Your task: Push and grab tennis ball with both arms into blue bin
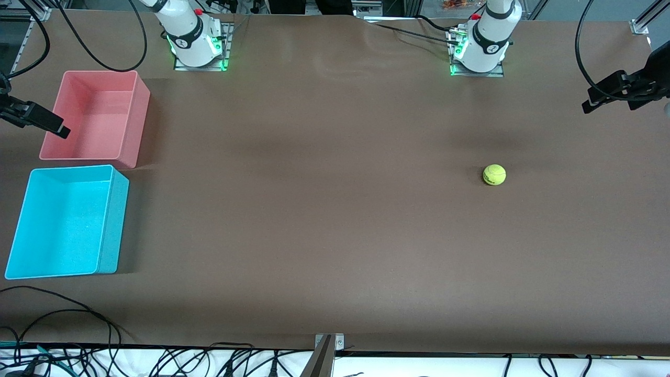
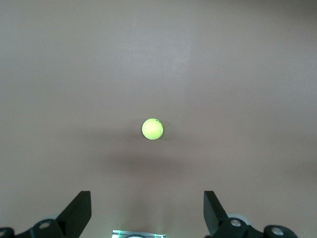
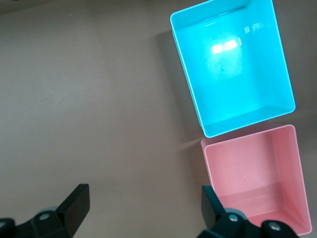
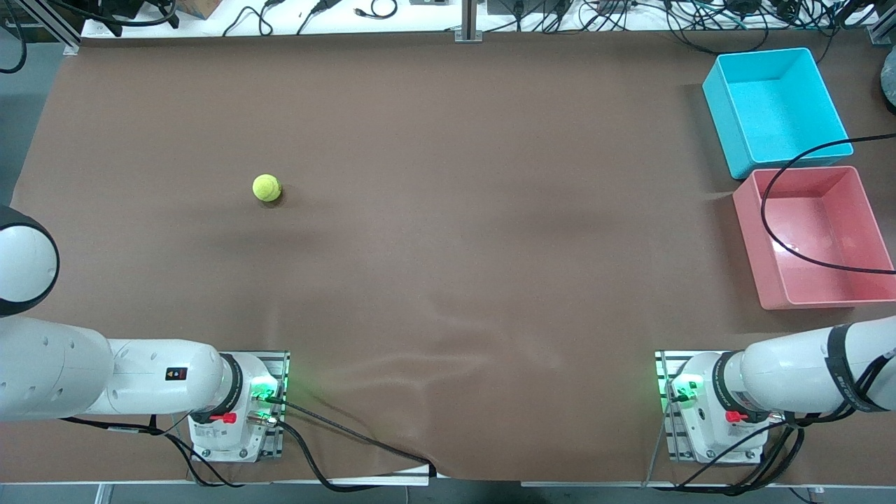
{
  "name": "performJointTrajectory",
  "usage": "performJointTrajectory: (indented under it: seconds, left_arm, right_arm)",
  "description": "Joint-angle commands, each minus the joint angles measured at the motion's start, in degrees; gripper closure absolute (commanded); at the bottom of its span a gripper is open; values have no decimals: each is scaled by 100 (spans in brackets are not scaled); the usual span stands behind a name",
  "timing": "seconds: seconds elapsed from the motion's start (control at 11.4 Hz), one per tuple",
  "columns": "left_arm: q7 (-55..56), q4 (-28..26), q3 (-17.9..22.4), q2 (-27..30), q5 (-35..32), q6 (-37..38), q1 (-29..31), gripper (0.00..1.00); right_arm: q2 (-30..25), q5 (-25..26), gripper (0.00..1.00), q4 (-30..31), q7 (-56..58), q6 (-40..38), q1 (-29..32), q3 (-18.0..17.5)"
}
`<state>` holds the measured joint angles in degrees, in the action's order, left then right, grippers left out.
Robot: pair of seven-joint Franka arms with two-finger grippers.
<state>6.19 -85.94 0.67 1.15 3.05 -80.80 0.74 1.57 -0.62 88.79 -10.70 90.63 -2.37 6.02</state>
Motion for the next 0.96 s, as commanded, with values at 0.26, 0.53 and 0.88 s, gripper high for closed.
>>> performJointTrajectory:
  seconds: [0.26,0.53,0.88]
  left_arm:
    - [-127,165,12,-71,82,99,23,0]
    - [-127,165,12,-71,82,99,23,0]
    - [-127,165,12,-71,91,99,23,0]
  right_arm:
    - [10,-201,0,-116,-28,-45,35,4]
    - [10,-315,0,-116,-2,-45,70,22]
    - [10,-315,0,-116,-11,-45,88,30]
